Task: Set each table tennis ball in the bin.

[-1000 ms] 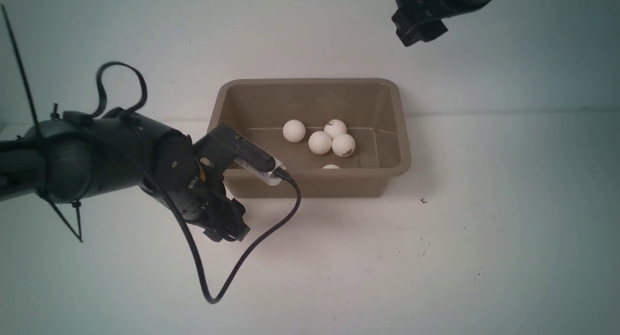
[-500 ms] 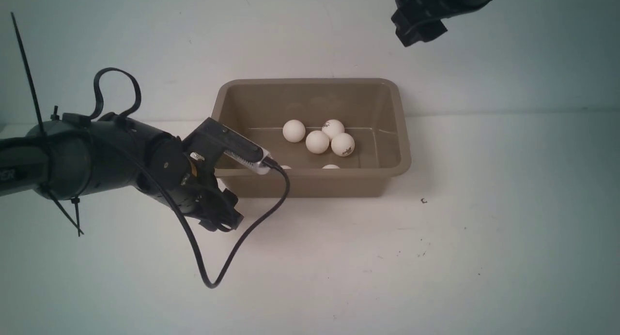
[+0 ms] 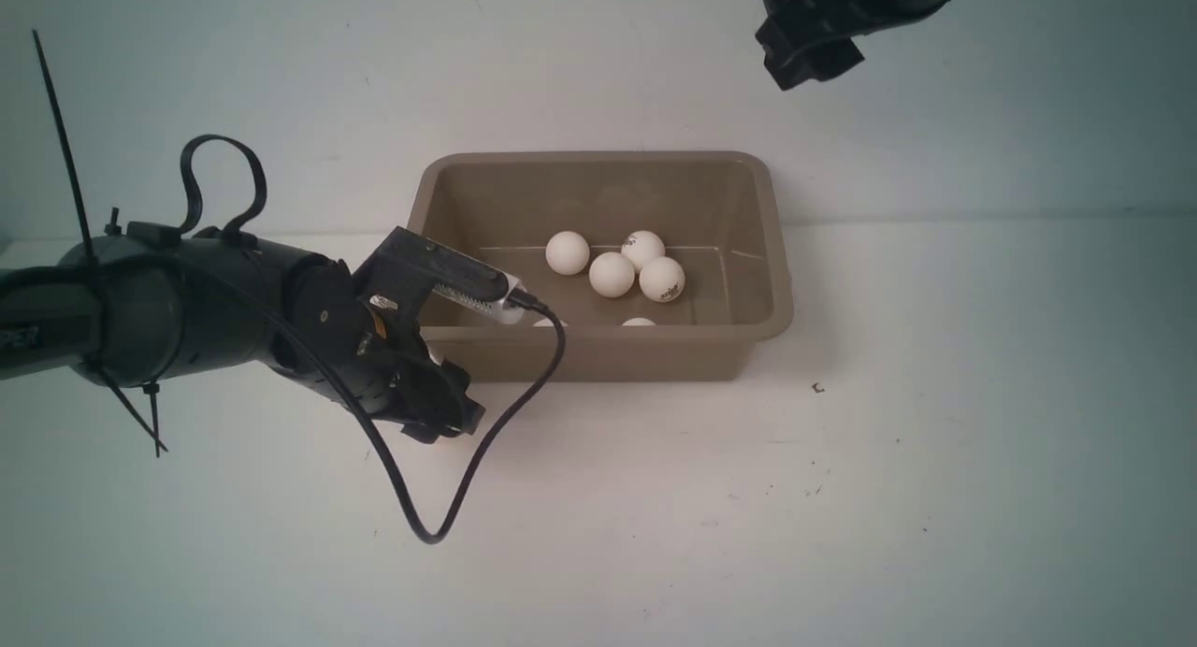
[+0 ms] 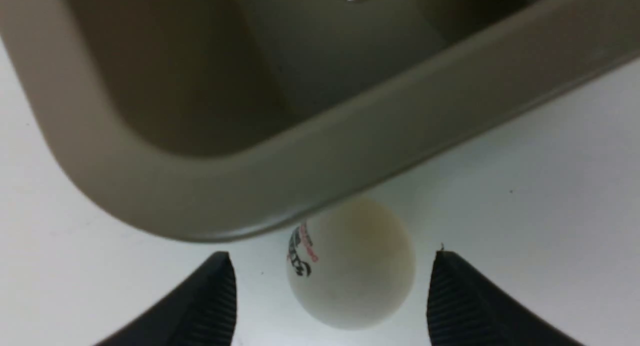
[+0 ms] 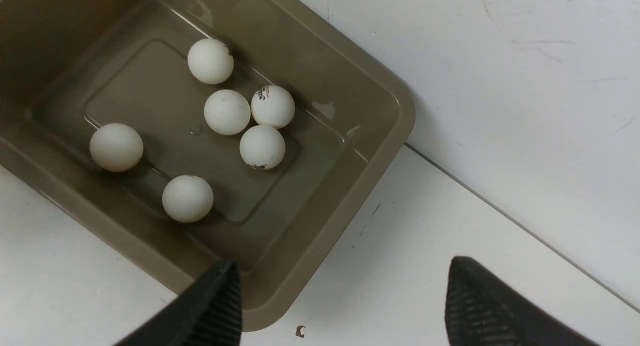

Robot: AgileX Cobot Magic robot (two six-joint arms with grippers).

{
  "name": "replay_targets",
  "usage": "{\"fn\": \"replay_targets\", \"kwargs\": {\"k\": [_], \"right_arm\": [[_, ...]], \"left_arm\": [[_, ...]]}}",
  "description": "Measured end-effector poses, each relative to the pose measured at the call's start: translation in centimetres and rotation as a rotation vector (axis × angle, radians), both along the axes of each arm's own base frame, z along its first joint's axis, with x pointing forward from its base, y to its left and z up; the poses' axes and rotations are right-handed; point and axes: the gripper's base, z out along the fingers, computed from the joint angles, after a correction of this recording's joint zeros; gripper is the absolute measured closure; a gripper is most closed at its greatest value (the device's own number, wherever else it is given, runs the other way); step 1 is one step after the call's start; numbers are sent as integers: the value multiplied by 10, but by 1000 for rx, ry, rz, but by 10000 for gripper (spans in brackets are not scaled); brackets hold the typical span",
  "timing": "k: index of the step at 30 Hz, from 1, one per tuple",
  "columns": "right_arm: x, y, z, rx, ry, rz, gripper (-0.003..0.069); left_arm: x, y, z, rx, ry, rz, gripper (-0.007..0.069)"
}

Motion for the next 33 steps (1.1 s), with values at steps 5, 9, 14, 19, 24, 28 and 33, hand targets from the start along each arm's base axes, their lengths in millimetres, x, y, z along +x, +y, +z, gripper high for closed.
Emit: {"fn": "replay_targets", "kwargs": {"k": [5,9,14,19,24,28,33], "right_arm": [[0,0,0,0,0,0,162],[0,0,0,0,0,0,162],[0,0,0,0,0,0,162],[0,0,0,0,0,0,162],[0,0,0,0,0,0,162],[0,0,0,0,0,0,162],[0,0,0,0,0,-1,162]], "left_arm": [[1,-1,-8,-16,18,17,167],[3,-2,-24,-9,52,21,167],[8,-4,-26,-35,17,36,167],[9,-5,-33,-46,26,50,216],[5,-4,-34,-36,77,52,275],[-8,-3,-12,-21,137,38,275],[-28,-16,71,-95,-71,-23,275]]}}
